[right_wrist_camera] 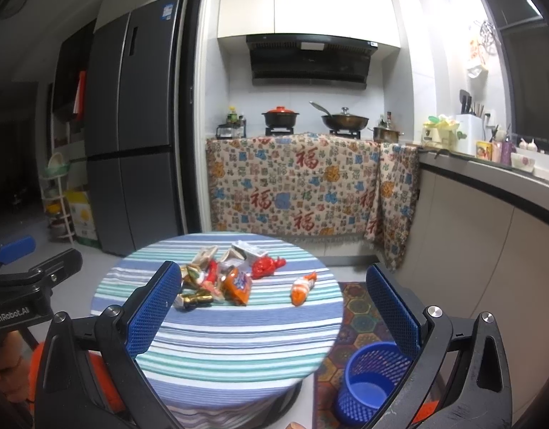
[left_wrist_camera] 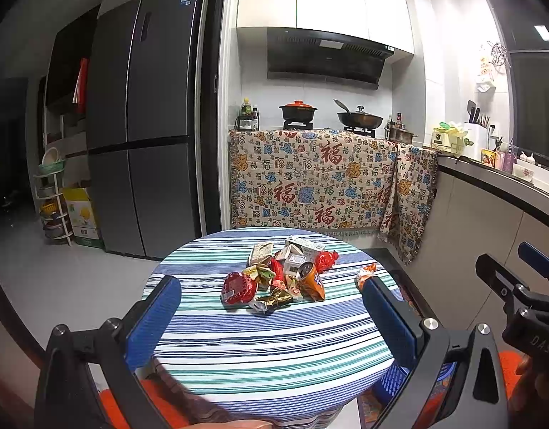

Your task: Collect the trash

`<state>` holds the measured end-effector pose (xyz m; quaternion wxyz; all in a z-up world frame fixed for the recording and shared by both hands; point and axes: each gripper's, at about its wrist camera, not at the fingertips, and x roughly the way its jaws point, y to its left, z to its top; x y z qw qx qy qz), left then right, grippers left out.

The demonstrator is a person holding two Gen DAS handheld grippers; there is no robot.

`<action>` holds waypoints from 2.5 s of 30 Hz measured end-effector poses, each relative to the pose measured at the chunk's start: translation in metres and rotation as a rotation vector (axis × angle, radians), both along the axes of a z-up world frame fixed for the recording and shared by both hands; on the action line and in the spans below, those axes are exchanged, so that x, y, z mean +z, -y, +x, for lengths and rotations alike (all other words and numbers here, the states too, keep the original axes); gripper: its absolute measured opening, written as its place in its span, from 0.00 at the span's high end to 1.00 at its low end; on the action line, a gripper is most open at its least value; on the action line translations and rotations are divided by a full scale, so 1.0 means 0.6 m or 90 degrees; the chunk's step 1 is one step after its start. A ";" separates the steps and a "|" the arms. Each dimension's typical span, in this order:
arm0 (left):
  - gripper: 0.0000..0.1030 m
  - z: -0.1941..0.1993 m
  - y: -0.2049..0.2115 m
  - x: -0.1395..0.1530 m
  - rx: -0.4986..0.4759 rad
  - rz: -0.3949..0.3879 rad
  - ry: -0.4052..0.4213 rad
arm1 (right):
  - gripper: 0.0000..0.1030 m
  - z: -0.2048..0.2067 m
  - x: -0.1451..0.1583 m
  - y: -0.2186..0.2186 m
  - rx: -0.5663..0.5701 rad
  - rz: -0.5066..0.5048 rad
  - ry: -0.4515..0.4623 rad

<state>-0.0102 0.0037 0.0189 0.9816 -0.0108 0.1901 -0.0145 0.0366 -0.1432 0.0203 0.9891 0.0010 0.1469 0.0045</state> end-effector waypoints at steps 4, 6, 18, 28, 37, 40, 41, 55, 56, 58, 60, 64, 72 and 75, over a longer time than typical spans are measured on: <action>0.00 0.002 0.001 0.000 -0.003 0.001 -0.001 | 0.00 0.000 0.001 0.000 0.000 0.000 0.000; 0.00 0.003 0.001 0.000 -0.003 0.002 -0.002 | 0.00 0.001 0.001 0.001 0.000 0.001 -0.001; 0.00 0.012 0.003 -0.010 -0.004 0.003 -0.013 | 0.00 0.009 -0.003 0.009 -0.006 0.005 -0.003; 0.00 0.049 -0.001 -0.039 -0.002 0.007 -0.043 | 0.00 0.032 -0.027 0.027 -0.011 0.016 -0.019; 0.00 0.146 -0.008 -0.148 -0.014 0.007 -0.127 | 0.00 0.105 -0.101 0.045 0.010 0.054 -0.062; 0.00 0.176 -0.008 -0.188 -0.009 0.018 -0.164 | 0.00 0.132 -0.138 0.050 0.012 0.062 -0.080; 0.00 0.186 -0.007 -0.204 -0.009 0.021 -0.176 | 0.00 0.141 -0.150 0.050 0.012 0.059 -0.089; 0.00 0.344 -0.027 -0.344 -0.084 0.023 -0.306 | 0.00 0.310 -0.334 0.067 0.035 0.078 -0.301; 0.00 0.358 -0.030 -0.356 -0.085 0.029 -0.316 | 0.00 0.321 -0.346 0.069 0.037 0.084 -0.315; 0.00 0.378 -0.034 -0.374 -0.080 0.034 -0.330 | 0.00 0.337 -0.364 0.072 0.039 0.092 -0.341; 0.00 0.394 -0.039 -0.384 -0.082 0.036 -0.333 | 0.00 0.352 -0.376 0.070 0.042 0.093 -0.358; 0.00 0.423 -0.044 -0.404 -0.079 0.043 -0.354 | 0.00 0.373 -0.390 0.065 0.052 0.077 -0.380; 0.00 0.449 -0.041 -0.407 -0.084 0.056 -0.362 | 0.00 0.403 -0.412 0.043 0.065 -0.010 -0.400; 0.00 0.451 -0.042 -0.405 -0.092 0.061 -0.364 | 0.00 0.413 -0.412 0.045 0.076 -0.012 -0.405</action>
